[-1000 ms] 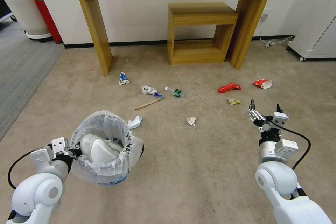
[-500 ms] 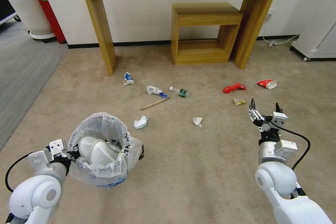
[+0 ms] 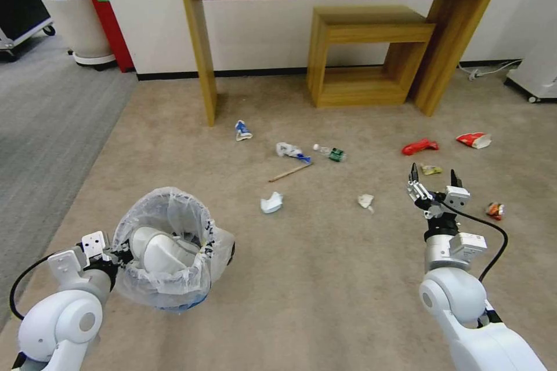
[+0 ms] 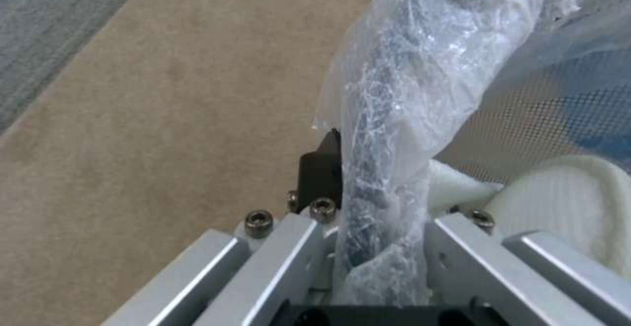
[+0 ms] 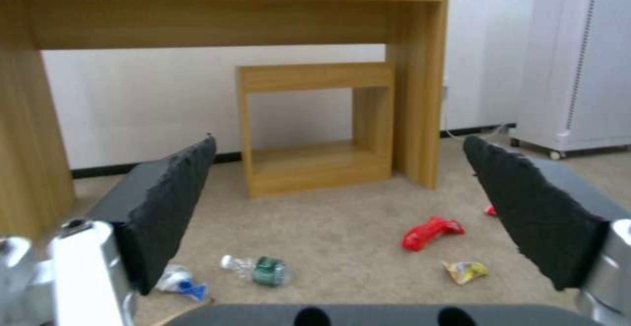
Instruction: Pick up the trash bin and place the garbage on the floor into it.
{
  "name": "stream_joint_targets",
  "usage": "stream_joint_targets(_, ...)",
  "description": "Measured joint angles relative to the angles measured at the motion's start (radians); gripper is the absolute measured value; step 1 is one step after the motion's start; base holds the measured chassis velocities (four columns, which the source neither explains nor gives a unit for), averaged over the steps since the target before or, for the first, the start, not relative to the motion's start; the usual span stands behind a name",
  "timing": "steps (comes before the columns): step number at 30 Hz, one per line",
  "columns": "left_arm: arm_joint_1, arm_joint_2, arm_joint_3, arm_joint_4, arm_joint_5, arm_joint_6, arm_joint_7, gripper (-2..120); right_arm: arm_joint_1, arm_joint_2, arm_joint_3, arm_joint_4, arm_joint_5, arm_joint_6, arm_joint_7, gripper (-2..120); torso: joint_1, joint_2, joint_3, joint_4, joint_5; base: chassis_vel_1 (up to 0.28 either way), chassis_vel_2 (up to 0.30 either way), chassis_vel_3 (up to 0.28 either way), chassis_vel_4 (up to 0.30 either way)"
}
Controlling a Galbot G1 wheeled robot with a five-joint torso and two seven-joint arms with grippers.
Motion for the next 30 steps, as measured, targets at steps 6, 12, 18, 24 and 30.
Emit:
stream_joint_targets(6,-0.002,0.002,-0.005,0.008,-0.002,-0.003,0.001,1,0.013,0.003,-0.017,-0.008,-0.001,0.001,-0.001,100,0.0,0.0,0.0,-0.0001,0.0014,0.04,0.04,-0.015,-0.026)
stream_joint_targets(12,-0.015,0.011,-0.008,0.014,-0.015,-0.004,-0.001,1,0.027,0.008,-0.025,-0.014,-0.005,0.009,-0.003,100,0.0,0.0,0.0,-0.0003,0.0011,-0.02,-0.016,0.009,0.009)
stream_joint_targets(18,-0.027,0.01,-0.005,0.026,-0.023,0.002,-0.01,1,0.034,0.008,-0.028,-0.023,-0.003,-0.001,-0.004,100,0.0,0.0,0.0,-0.0001,0.0008,0.0,0.0,0.0,0.0)
stream_joint_targets(24,-0.025,0.011,-0.004,0.026,-0.031,0.012,-0.015,1,0.029,0.009,-0.028,-0.02,-0.003,-0.008,-0.004,100,0.0,0.0,0.0,-0.0001,0.0009,0.0,0.0,0.0,0.0)
stream_joint_targets(30,-0.008,0.022,0.001,0.007,-0.047,0.022,-0.014,1,0.016,0.009,-0.023,-0.007,-0.001,-0.01,-0.008,100,0.0,0.0,0.0,-0.0002,0.0009,0.0,0.0,0.0,0.0)
